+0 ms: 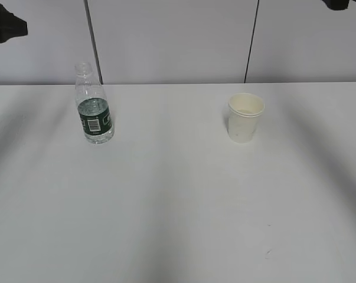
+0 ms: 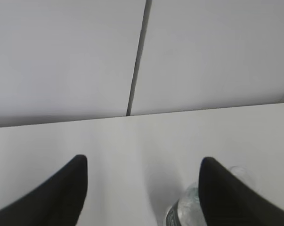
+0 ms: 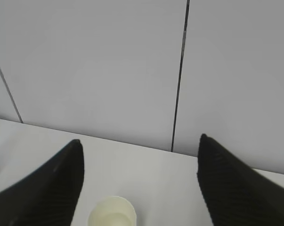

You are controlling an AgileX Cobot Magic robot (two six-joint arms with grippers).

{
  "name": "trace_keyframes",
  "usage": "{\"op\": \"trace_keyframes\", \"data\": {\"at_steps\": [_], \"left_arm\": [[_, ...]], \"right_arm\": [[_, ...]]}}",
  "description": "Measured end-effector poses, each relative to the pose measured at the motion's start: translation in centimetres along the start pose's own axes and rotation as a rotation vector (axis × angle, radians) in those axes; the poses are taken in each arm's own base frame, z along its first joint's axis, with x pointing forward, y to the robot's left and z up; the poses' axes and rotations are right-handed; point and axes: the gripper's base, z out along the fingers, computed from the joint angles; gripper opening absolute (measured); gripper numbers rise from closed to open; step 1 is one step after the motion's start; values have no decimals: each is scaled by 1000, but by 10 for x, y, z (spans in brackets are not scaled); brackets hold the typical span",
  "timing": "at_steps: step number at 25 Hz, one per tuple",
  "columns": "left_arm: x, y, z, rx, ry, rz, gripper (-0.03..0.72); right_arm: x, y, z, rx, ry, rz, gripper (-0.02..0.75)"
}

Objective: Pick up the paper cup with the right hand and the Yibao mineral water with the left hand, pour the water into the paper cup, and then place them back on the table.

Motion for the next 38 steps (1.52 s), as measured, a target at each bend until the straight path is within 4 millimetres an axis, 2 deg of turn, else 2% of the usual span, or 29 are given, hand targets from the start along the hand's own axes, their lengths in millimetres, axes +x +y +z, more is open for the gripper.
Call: {"op": "trace_keyframes", "data": {"at_steps": [7, 16, 26, 38], "left_arm": [[-16, -9, -22, 19, -60, 23, 459], [-19, -17, -29, 84, -61, 33, 459], [-24, -21, -37, 107, -77, 43, 458], [-33, -30, -54, 134, -118, 65, 451]], "right_arm": [[-5, 4, -48, 7, -65, -12, 586], [1, 11, -105, 12, -142, -15, 586], [32, 19, -166, 8, -216, -2, 586], [65, 35, -206, -92, -266, -19, 586]]}}
